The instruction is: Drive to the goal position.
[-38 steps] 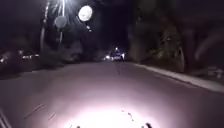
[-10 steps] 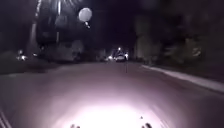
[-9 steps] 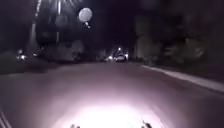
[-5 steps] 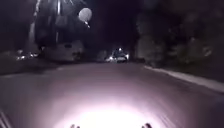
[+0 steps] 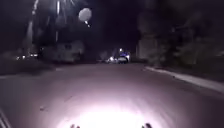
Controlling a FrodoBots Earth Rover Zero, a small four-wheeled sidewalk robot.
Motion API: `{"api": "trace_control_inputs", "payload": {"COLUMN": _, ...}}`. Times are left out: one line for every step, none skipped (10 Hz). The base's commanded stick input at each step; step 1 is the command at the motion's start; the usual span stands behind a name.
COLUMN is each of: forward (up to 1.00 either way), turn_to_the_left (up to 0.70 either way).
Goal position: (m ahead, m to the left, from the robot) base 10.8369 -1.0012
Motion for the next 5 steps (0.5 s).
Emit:
{"api": "trace_control_inputs", "payload": {"forward": 0.7, "turn_to_the_left": 0.0}}
{"api": "trace_control_inputs", "payload": {"forward": 0.7, "turn_to_the_left": 0.0}}
{"api": "trace_control_inputs", "payload": {"forward": 0.7, "turn_to_the_left": 0.0}}
{"api": "trace_control_inputs", "payload": {"forward": 0.7, "turn_to_the_left": 0.0}}
{"api": "trace_control_inputs", "payload": {"forward": 0.7, "turn_to_the_left": 0.0}}
